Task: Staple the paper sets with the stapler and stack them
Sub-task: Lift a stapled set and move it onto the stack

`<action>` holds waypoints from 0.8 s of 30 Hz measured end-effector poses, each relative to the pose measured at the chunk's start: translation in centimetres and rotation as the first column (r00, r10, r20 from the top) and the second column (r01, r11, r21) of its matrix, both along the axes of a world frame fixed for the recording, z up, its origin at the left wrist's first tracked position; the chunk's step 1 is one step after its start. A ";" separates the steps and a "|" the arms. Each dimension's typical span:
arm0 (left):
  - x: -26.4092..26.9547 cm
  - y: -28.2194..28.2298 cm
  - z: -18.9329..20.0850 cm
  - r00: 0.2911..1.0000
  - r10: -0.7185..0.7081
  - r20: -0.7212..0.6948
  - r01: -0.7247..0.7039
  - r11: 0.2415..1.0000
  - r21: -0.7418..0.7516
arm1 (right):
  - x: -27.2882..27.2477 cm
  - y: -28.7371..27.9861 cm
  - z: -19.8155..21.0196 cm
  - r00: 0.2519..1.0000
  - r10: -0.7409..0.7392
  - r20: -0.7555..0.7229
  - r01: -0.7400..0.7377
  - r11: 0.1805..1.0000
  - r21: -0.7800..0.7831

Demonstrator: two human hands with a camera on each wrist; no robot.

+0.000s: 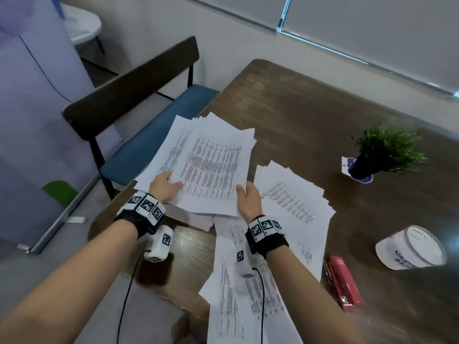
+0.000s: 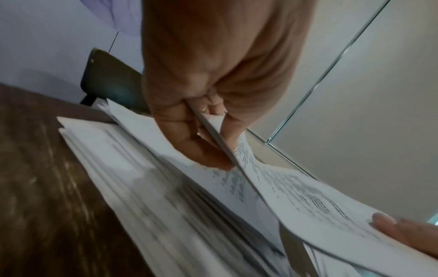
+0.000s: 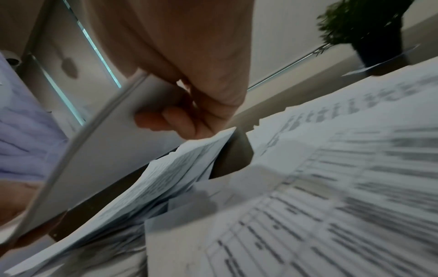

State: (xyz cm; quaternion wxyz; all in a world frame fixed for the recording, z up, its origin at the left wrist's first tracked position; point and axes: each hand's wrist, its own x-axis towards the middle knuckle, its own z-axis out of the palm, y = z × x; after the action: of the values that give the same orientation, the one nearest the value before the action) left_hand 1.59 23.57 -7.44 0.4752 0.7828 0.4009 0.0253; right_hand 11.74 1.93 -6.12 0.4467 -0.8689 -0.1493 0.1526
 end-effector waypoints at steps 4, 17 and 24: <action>1.4 3.3 -0.4 0.997 0.036 -0.075 -0.025 0.989 0.145 | 0.9 3.5 -0.4 0.999 -0.005 -0.040 0.006 1.000 0.006; 9.1 10.3 -2.8 0.980 0.072 -0.186 -0.038 0.983 0.180 | 6.9 7.9 -4.1 0.997 -0.075 0.009 0.074 0.943 -0.323; 11.5 10.2 -3.7 0.987 -0.035 -0.158 0.068 0.976 0.209 | 10.6 9.2 -4.8 0.983 -0.176 -0.059 0.158 0.959 -0.236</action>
State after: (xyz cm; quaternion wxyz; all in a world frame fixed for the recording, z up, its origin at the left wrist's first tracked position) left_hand 13.10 33.74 -11.17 0.3566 0.8391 0.4107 -0.0045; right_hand 22.38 11.16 -10.91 0.3597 -0.9175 -0.0390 0.1649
